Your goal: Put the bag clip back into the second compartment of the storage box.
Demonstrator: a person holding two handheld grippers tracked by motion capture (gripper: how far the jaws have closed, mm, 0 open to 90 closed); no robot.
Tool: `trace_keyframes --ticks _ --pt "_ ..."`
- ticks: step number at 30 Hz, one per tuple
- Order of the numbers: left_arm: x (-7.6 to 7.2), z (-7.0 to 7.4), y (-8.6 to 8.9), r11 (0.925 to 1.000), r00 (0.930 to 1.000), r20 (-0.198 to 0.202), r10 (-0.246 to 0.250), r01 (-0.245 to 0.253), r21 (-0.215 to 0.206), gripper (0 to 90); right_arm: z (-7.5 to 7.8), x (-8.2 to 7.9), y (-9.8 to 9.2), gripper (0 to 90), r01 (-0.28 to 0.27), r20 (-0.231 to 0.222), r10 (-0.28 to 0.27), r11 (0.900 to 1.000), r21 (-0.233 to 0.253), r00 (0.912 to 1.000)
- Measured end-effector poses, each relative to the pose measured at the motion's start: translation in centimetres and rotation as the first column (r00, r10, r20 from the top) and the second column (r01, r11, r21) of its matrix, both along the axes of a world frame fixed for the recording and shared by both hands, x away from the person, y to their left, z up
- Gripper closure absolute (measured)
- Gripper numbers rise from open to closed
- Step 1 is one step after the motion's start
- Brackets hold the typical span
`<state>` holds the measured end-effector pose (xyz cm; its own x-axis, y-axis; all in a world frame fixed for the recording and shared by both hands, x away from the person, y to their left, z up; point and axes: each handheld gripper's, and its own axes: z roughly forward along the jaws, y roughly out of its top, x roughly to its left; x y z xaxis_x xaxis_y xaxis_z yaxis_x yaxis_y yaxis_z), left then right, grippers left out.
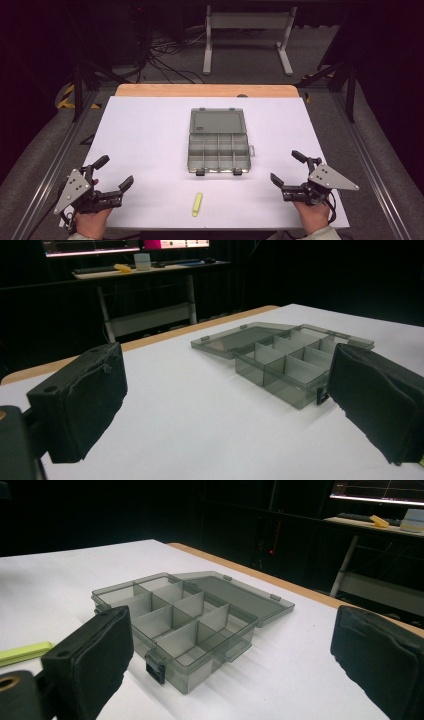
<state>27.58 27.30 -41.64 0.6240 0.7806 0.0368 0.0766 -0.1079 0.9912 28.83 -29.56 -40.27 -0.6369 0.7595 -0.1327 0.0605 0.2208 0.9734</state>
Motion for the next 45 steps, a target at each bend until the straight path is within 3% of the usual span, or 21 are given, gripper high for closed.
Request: trace_keyframes --ticks 10,18,26,35,36,45 --pt "0.2 0.4 -0.6 0.9997 0.9997 -0.011 -0.021 0.021 -0.014 3.8 0.0 0.1 0.0 4.2 -0.006 -0.010 0.006 1.000 0.008 0.9999" --pt "1.2 2.3 -3.8 0.9933 0.9933 0.000 -0.115 0.115 -0.003 3.7 -0.1 0.2 0.1 4.2 -0.007 -0.013 0.007 1.000 0.009 0.9999" --pt "2.6 3.7 -7.6 0.9773 0.9774 0.006 -0.211 0.211 -0.011 3.9 -0.2 0.3 -0.3 4.2 -0.009 -0.017 0.010 1.000 0.023 0.9998" --pt "3.1 4.5 -10.0 0.9621 0.9623 0.012 -0.272 0.272 -0.021 4.4 -0.2 0.3 -0.2 4.2 -0.010 -0.021 0.010 1.000 0.024 0.9997" --pt "3.1 4.5 -10.6 0.9582 0.9581 0.015 -0.286 0.286 -0.010 4.5 -0.2 0.3 -0.3 4.2 -0.011 -0.024 0.011 1.000 0.030 0.9996" --pt "3.2 4.7 -12.1 0.9453 0.9453 0.023 -0.325 0.326 -0.017 5.6 -0.3 0.3 -0.4 4.2 -0.009 -0.031 0.010 1.000 0.030 0.9995"
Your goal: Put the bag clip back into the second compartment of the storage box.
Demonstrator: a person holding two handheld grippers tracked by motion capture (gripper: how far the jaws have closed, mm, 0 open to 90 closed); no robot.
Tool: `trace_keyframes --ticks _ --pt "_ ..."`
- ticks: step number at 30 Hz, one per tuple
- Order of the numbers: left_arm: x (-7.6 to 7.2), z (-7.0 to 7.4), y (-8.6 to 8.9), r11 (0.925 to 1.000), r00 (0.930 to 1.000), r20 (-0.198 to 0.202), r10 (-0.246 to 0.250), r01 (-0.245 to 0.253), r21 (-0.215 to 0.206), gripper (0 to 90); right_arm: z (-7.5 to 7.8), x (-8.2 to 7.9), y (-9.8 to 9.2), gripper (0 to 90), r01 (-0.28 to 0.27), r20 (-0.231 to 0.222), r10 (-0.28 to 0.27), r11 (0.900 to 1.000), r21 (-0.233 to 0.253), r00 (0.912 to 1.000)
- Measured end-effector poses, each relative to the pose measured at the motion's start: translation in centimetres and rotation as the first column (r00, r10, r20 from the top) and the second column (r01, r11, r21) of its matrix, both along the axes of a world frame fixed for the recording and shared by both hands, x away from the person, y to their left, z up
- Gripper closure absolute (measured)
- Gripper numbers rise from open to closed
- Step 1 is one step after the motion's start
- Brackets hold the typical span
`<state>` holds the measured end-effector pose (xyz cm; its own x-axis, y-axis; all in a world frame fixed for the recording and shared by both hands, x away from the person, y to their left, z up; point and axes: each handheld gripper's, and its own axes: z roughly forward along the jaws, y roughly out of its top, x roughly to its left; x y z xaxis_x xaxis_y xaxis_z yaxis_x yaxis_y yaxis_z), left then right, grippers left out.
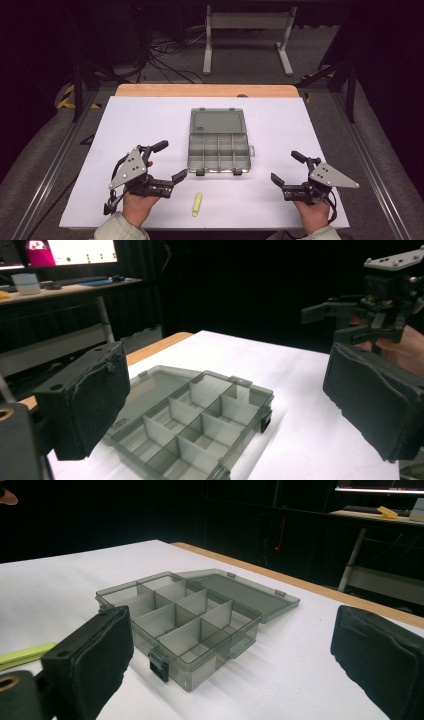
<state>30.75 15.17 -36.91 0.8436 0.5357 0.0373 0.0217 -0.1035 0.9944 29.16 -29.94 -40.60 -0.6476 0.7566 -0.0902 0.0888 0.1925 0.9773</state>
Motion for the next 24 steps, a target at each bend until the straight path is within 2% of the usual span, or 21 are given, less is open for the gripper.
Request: trace_keyframes --ticks 1,4,7,8,10,12,13,16,19,20,24 --pt "0.1 0.0 -0.4 0.9999 0.9999 -0.012 -0.012 0.012 -0.006 5.6 0.0 0.0 0.0 4.2 0.000 -0.001 0.000 1.000 0.000 1.0000" --pt "0.1 -0.2 -1.4 0.9991 0.9992 -0.009 -0.039 0.039 0.014 5.9 0.0 0.0 0.1 4.1 -0.004 0.000 0.004 1.000 0.000 1.0000" --pt "-0.1 -0.2 -1.5 0.9986 0.9989 -0.010 -0.045 0.045 0.028 8.3 0.0 0.0 0.0 4.1 0.002 -0.002 -0.002 1.000 -0.002 1.0000" --pt "-0.1 0.0 -1.4 0.9982 0.9984 -0.030 -0.049 0.050 0.033 12.2 -0.1 0.0 -0.1 4.1 0.002 -0.003 -0.002 1.000 0.003 1.0000" --pt "0.1 0.1 -1.3 0.9970 0.9951 -0.063 -0.076 0.077 0.008 22.9 -0.1 0.0 -0.1 4.0 0.003 -0.005 -0.003 1.000 0.005 1.0000" --pt "0.0 0.1 -1.2 0.9965 0.9942 -0.067 -0.083 0.084 0.003 35.0 -0.1 0.0 -0.1 3.9 0.004 -0.010 -0.004 1.000 0.005 0.9999" --pt "0.0 0.1 -1.3 0.9946 0.9919 -0.074 -0.103 0.104 0.004 35.0 -0.1 0.0 -0.1 3.8 0.005 -0.011 -0.005 1.000 0.004 0.9999" --pt "-0.3 0.2 -1.6 0.9902 0.9887 -0.091 -0.119 0.125 0.061 65.4 -0.1 0.0 -0.2 3.8 0.004 -0.007 -0.004 1.000 0.008 1.0000" --pt "-0.5 0.5 -1.9 0.9831 0.9850 -0.112 -0.131 0.143 0.114 83.6 -0.1 0.0 -0.2 3.8 0.006 -0.007 -0.006 1.000 0.006 1.0000" --pt "-0.7 0.7 -2.1 0.9779 0.9828 -0.124 -0.137 0.154 0.142 88.7 -0.1 0.0 -0.2 3.8 0.005 -0.007 -0.005 1.000 0.007 1.0000" --pt "-0.7 1.0 -2.5 0.9593 0.9689 -0.180 -0.170 0.204 0.195 89.6 -0.1 0.0 -0.2 3.9 0.001 -0.006 -0.001 1.000 0.004 1.0000"
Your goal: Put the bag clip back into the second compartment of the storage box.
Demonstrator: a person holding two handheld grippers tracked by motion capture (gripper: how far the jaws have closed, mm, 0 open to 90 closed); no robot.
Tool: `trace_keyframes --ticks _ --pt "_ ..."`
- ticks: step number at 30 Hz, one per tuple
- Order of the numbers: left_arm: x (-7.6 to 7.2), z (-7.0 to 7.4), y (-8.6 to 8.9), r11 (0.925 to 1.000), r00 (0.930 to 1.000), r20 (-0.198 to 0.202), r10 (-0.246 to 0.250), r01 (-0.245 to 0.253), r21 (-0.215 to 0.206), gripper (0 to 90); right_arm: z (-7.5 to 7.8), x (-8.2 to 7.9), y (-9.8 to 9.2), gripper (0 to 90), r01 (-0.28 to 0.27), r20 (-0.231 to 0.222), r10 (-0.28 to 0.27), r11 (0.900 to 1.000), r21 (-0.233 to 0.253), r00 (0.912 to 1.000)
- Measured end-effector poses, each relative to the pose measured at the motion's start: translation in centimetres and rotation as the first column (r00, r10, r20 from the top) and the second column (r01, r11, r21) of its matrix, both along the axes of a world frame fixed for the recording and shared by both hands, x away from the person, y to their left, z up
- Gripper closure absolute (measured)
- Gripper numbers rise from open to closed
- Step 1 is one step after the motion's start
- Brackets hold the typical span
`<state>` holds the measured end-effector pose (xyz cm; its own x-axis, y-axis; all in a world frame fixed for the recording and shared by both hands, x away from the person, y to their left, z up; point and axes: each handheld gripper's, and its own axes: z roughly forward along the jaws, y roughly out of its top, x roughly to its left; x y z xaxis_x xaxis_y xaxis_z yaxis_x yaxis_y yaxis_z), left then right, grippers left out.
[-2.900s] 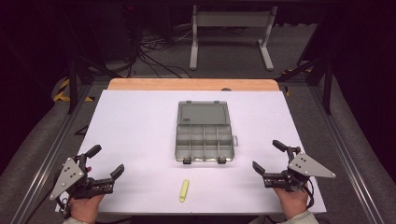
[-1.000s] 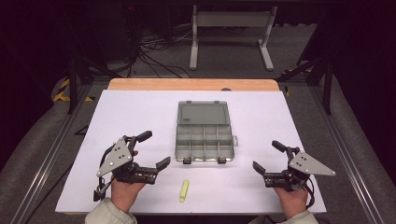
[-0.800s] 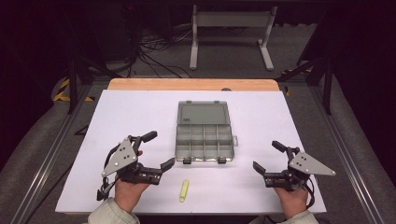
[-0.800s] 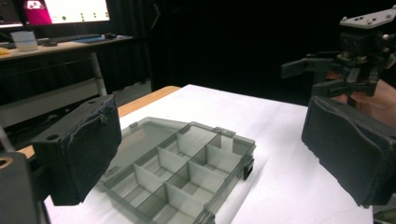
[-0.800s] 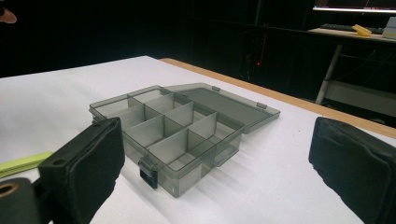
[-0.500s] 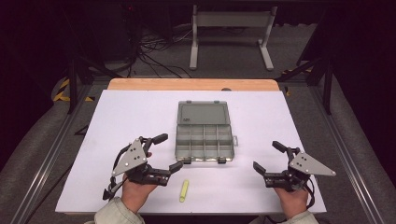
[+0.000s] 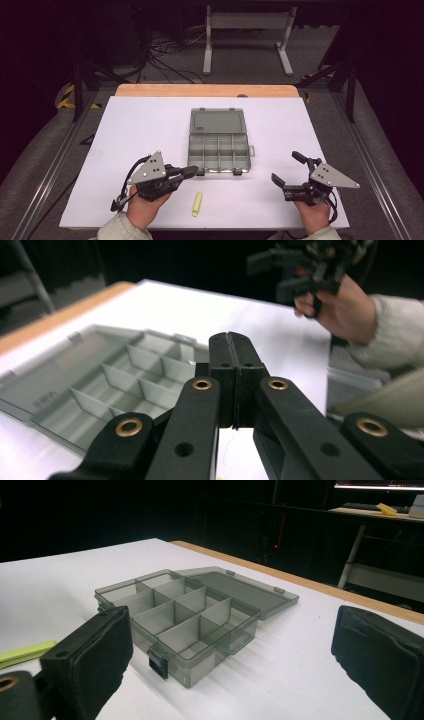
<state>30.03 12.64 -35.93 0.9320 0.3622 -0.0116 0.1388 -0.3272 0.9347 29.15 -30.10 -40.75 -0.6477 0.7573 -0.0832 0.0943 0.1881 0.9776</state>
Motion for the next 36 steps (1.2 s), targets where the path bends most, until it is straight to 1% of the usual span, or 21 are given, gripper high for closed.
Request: trace_keyframes --ticks 1,2,4,7,9,10,12,15,16,17,20,21,22,24,27,28,29,33,34,35,36 --pt "0.0 0.1 0.0 0.9997 0.9999 -0.006 -0.009 0.009 0.021 89.6 0.0 0.0 0.0 3.8 0.000 -0.001 0.000 1.000 0.000 1.0000" --pt "0.0 0.1 0.0 0.9997 0.9999 -0.006 -0.009 0.009 0.021 89.6 0.0 0.0 0.0 3.8 0.000 -0.001 0.000 1.000 0.000 1.0000" --pt "0.0 0.3 -0.3 0.9978 0.9993 -0.026 -0.027 0.029 0.060 89.6 0.0 0.0 0.0 3.9 0.000 -0.001 0.000 1.000 -0.003 1.0000" --pt "0.1 0.5 -1.0 0.9859 0.9975 -0.059 -0.039 0.048 0.160 89.6 0.0 0.0 0.0 3.8 -0.003 -0.001 0.003 1.000 -0.003 1.0000" --pt "0.1 0.3 -1.2 0.9818 0.9972 -0.063 -0.040 0.051 0.183 89.6 0.0 0.0 0.0 3.9 -0.002 -0.002 0.002 1.000 -0.002 1.0000" --pt "0.2 0.2 -1.4 0.9783 0.9959 -0.079 -0.044 0.059 0.199 89.6 0.0 0.0 0.0 3.8 -0.002 -0.002 0.002 1.000 -0.003 1.0000" --pt "0.4 -0.1 -1.8 0.9672 0.9916 -0.120 -0.050 0.077 0.242 89.6 0.0 0.0 0.0 3.8 -0.002 -0.004 0.001 1.000 -0.004 1.0000" --pt "0.5 -0.5 -2.4 0.9489 0.9859 -0.154 -0.066 0.110 0.296 89.6 0.0 0.0 0.0 3.8 -0.002 -0.007 0.002 1.000 -0.006 1.0000" --pt "0.5 -0.6 -2.6 0.9450 0.9844 -0.161 -0.072 0.119 0.305 89.6 0.0 0.0 0.0 3.9 -0.002 -0.009 0.002 1.000 -0.008 1.0000" --pt "0.5 -0.8 -2.9 0.9371 0.9821 -0.171 -0.078 0.131 0.323 89.6 0.0 0.0 0.0 3.9 -0.002 -0.009 0.002 1.000 -0.008 1.0000" --pt "0.5 -1.1 -3.2 0.9312 0.9787 -0.191 -0.074 0.137 0.338 89.6 0.0 0.0 0.0 3.9 -0.004 -0.008 0.004 1.000 -0.002 1.0000" --pt "0.6 -1.4 -3.3 0.9255 0.9739 -0.213 -0.078 0.150 0.348 89.6 0.0 0.0 0.0 3.8 -0.004 -0.008 0.004 1.000 -0.002 1.0000" --pt "0.6 -1.4 -3.3 0.9255 0.9739 -0.213 -0.078 0.150 0.348 89.6 0.0 0.0 0.0 3.8 -0.004 -0.008 0.004 1.000 -0.002 1.0000" --pt "0.6 -1.8 -3.6 0.9140 0.9669 -0.243 -0.077 0.166 0.370 89.6 0.0 0.0 0.0 3.9 -0.004 -0.008 0.004 1.000 -0.004 1.0000" --pt "0.6 -2.5 -4.2 0.8930 0.9571 -0.276 -0.087 0.198 0.404 89.6 0.0 0.0 0.0 3.9 -0.003 -0.010 0.003 1.000 -0.004 0.9999" --pt "0.6 -2.6 -4.3 0.8867 0.9563 -0.279 -0.089 0.204 0.415 89.6 0.0 0.0 0.0 3.9 -0.004 -0.010 0.004 1.000 -0.005 0.9999" --pt "0.6 -2.7 -4.4 0.8817 0.9529 -0.289 -0.091 0.212 0.421 89.6 0.0 0.0 0.0 3.8 -0.004 -0.009 0.004 1.000 -0.006 1.0000" --pt "0.6 -3.1 -4.8 0.8615 0.9482 -0.304 -0.092 0.229 0.453 89.6 0.0 0.0 0.0 3.8 -0.004 -0.009 0.004 1.000 -0.003 0.9999" --pt "0.6 -3.3 -4.9 0.8544 0.9467 -0.309 -0.091 0.233 0.464 89.6 0.0 0.0 0.0 3.8 -0.005 -0.010 0.005 1.000 -0.003 0.9999" --pt "0.6 -3.3 -5.0 0.8517 0.9465 -0.311 -0.088 0.233 0.469 89.6 0.0 0.0 0.0 3.8 -0.004 -0.010 0.004 1.000 -0.005 0.9999" --pt "0.5 -3.4 -5.1 0.8462 0.9444 -0.316 -0.089 0.239 0.476 89.6 0.0 0.0 0.0 3.9 -0.004 -0.010 0.004 1.000 -0.006 0.9999"
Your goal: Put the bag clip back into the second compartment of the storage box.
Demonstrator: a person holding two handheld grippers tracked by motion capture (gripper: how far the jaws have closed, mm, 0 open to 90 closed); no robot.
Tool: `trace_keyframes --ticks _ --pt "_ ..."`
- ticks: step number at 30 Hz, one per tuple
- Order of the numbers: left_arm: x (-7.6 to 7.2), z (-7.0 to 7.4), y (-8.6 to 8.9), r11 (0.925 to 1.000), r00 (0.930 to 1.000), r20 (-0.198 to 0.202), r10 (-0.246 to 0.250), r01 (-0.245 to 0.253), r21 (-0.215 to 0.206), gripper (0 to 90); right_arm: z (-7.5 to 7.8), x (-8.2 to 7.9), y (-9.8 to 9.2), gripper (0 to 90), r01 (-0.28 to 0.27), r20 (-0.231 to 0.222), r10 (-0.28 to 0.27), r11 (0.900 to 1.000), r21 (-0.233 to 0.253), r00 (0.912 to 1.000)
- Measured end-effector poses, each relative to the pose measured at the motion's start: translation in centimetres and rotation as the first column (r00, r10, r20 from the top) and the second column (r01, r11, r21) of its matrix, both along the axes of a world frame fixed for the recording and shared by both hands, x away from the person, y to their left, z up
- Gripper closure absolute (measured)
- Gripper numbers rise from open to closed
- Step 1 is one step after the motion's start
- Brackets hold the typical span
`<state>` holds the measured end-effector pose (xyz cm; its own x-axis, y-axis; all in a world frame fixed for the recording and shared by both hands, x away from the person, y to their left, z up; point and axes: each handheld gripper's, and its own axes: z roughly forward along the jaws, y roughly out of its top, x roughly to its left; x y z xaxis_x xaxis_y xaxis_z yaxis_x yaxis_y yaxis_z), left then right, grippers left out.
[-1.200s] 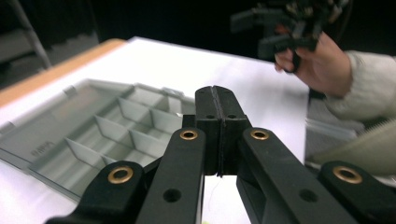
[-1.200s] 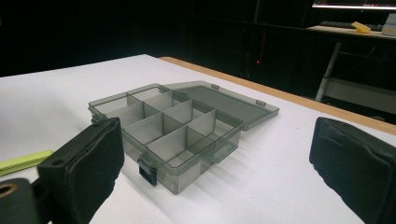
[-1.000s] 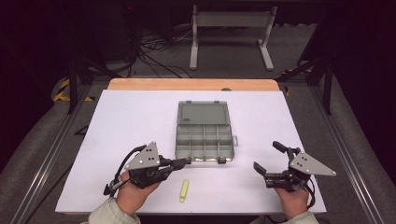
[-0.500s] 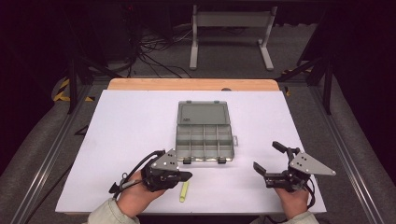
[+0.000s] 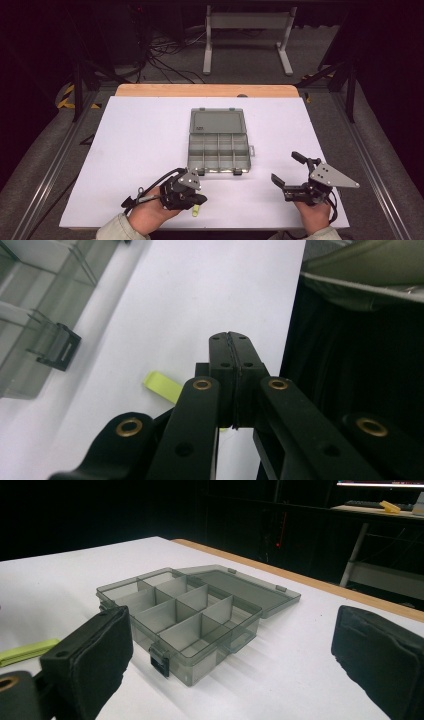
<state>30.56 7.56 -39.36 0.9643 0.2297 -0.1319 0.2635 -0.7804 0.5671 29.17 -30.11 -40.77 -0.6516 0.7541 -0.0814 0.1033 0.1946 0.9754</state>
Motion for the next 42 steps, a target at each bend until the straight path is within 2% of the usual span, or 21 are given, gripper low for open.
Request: trace_keyframes --ticks 6,16,19,31,37,42 --pt "0.0 -0.7 -0.4 0.9982 0.9994 -0.029 -0.016 0.018 0.058 89.6 -0.1 0.0 0.0 3.8 -0.003 -0.002 0.003 1.000 0.005 1.0000" --pt "0.1 -1.7 -0.8 0.9950 0.9980 -0.061 -0.019 0.025 0.097 89.6 -0.1 0.0 0.0 3.8 -0.005 -0.003 0.005 1.000 0.009 1.0000" --pt "-0.1 -2.0 -1.0 0.9936 0.9976 -0.060 -0.035 0.041 0.105 89.6 -0.1 0.0 -0.1 3.9 -0.003 -0.003 0.003 1.000 0.012 1.0000" --pt "0.0 -3.4 -1.9 0.9887 0.9958 -0.082 -0.041 0.052 0.141 89.6 0.0 0.0 -0.1 3.8 -0.010 0.003 0.010 1.000 0.010 0.9999" --pt "-0.1 -3.7 -2.0 0.9855 0.9952 -0.083 -0.053 0.065 0.157 89.6 0.0 0.0 -0.1 3.8 -0.010 0.002 0.009 1.000 0.011 1.0000" --pt "-0.1 -3.9 -1.9 0.9805 0.9967 -0.069 -0.044 0.056 0.188 89.6 0.0 0.0 -0.1 3.8 -0.011 0.004 0.011 1.000 0.013 0.9999"
